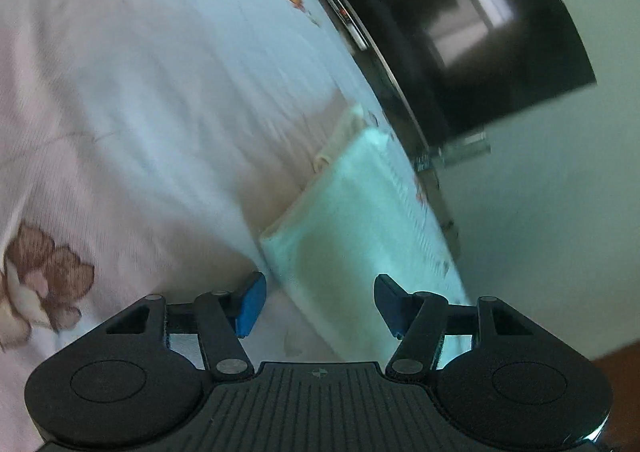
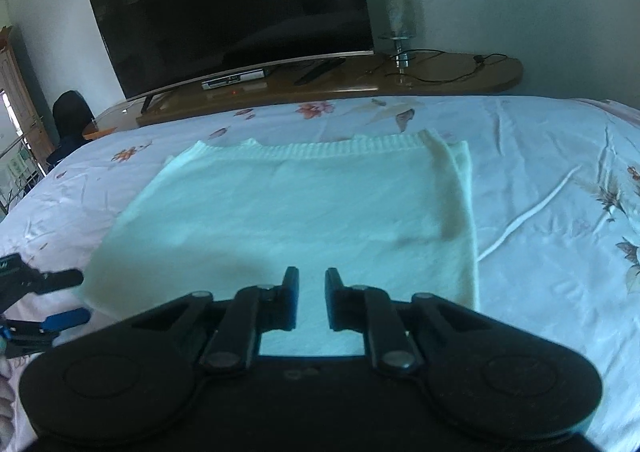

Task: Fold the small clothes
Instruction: 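Grasp the sweater side edge with the left gripper while the right gripper grasps the other side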

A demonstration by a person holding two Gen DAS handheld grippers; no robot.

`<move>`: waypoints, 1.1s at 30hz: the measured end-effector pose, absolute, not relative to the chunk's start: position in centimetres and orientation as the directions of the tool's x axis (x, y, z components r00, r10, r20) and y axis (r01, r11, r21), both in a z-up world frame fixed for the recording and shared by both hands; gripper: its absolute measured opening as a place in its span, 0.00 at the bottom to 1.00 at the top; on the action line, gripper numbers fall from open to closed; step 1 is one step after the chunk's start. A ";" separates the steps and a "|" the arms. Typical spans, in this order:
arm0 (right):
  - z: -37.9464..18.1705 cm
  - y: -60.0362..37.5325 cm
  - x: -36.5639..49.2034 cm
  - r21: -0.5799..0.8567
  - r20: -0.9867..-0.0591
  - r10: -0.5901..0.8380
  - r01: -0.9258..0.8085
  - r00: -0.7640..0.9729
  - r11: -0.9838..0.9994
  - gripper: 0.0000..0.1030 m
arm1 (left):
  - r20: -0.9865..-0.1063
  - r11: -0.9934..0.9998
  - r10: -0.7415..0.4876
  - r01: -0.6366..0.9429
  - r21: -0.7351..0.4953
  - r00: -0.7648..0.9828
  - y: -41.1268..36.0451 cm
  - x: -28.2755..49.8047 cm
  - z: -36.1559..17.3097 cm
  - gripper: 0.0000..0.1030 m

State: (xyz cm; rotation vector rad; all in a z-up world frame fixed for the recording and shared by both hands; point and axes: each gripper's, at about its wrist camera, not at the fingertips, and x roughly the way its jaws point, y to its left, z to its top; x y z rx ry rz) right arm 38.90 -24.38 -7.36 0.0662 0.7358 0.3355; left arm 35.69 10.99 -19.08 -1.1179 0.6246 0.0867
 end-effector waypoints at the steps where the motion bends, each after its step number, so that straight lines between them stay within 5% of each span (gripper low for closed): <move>1: -7.3 -24.3 38.9 0.183 -0.647 0.329 -0.278 0.688 0.943 0.15 | -0.499 0.436 -0.235 -0.368 -0.821 0.834 10.8 35.5 -19.3 0.59; 19: -8.2 -23.8 42.2 0.264 -0.652 0.372 -0.262 0.661 0.928 0.11 | -0.362 0.395 -0.185 -0.268 -0.879 0.914 8.6 43.1 -20.8 0.59; 22: -8.7 -23.5 43.5 0.294 -0.647 0.395 -0.265 0.652 0.918 0.11 | -0.378 0.408 -0.177 -0.282 -0.869 0.909 8.7 43.5 -20.9 0.44; 24: -9.1 -23.0 44.4 0.309 -0.645 0.409 -0.269 0.646 0.912 0.11 | -0.397 0.403 -0.165 -0.305 -0.863 0.903 9.0 43.5 -21.5 0.20; 26: -9.5 -22.6 44.9 0.321 -0.643 0.421 -0.273 0.639 0.907 0.11 | -0.403 0.396 -0.170 -0.312 -0.864 0.899 9.4 43.3 -22.2 0.10; 33: -10.4 -21.9 45.4 0.359 -0.637 0.449 -0.274 0.627 0.892 0.11 | -0.357 0.374 -0.203 -0.265 -0.889 0.912 10.0 43.3 -22.4 0.08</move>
